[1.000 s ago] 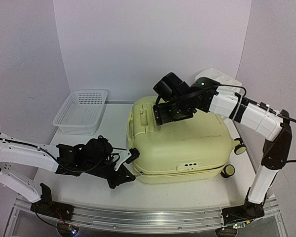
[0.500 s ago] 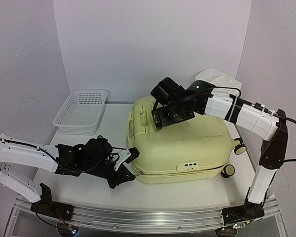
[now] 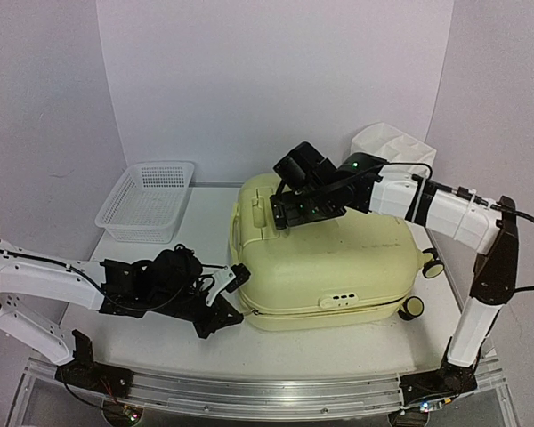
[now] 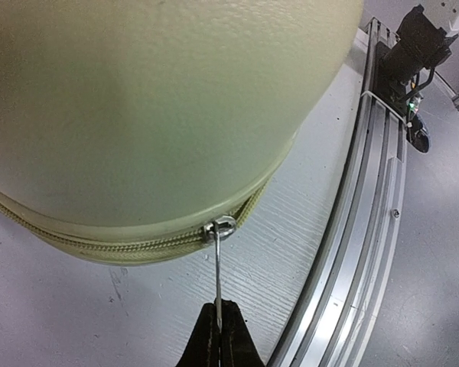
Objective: Open, take out, and arrange the luggage
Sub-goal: Open the zipper on the luggage.
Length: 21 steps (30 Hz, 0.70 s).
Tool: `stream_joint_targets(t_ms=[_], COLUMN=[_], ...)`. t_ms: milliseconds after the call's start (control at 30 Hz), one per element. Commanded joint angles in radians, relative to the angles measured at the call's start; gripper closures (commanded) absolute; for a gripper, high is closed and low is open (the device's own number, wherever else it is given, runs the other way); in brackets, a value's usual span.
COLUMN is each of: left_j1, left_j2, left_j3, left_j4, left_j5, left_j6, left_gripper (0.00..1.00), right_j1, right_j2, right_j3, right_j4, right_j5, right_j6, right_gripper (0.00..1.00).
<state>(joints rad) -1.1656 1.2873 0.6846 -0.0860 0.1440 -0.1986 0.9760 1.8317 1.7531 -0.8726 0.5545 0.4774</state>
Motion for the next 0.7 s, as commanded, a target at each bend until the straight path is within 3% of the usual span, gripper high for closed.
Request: stream_joint_targets(t_ms=[0, 300, 533, 667], left_j1=[0.027, 0.161, 0.181, 0.181], left_j2=[-0.037, -0.1, -0.107, -0.092], left_j3=[-0.013, -0.066, -0.074, -0.061], left_j4=[0.042, 0.036, 0.022, 0.022], left_j5=[-0.022, -0.047, -0.092, -0.034], left_j6=[-0.044, -0.167, -0.196, -0.166], left_gripper=[1.0, 1.0, 1.0, 1.0], right_j1=[-0.006, -0.005, -0.006, -0.007], right_j2=[0.047, 0.041, 0.033, 0.017], right_j3=[-0.143, -0.23, -0.244, -0.268], right_j4=[-0.18, -0.19, -0.231, -0.235], right_j5=[-0.133, -0.209, -0.183, -0.188], right_j6=[-0.014, -0.057, -0.079, -0.079], right_gripper=[0.02, 0.06, 0.06, 0.06])
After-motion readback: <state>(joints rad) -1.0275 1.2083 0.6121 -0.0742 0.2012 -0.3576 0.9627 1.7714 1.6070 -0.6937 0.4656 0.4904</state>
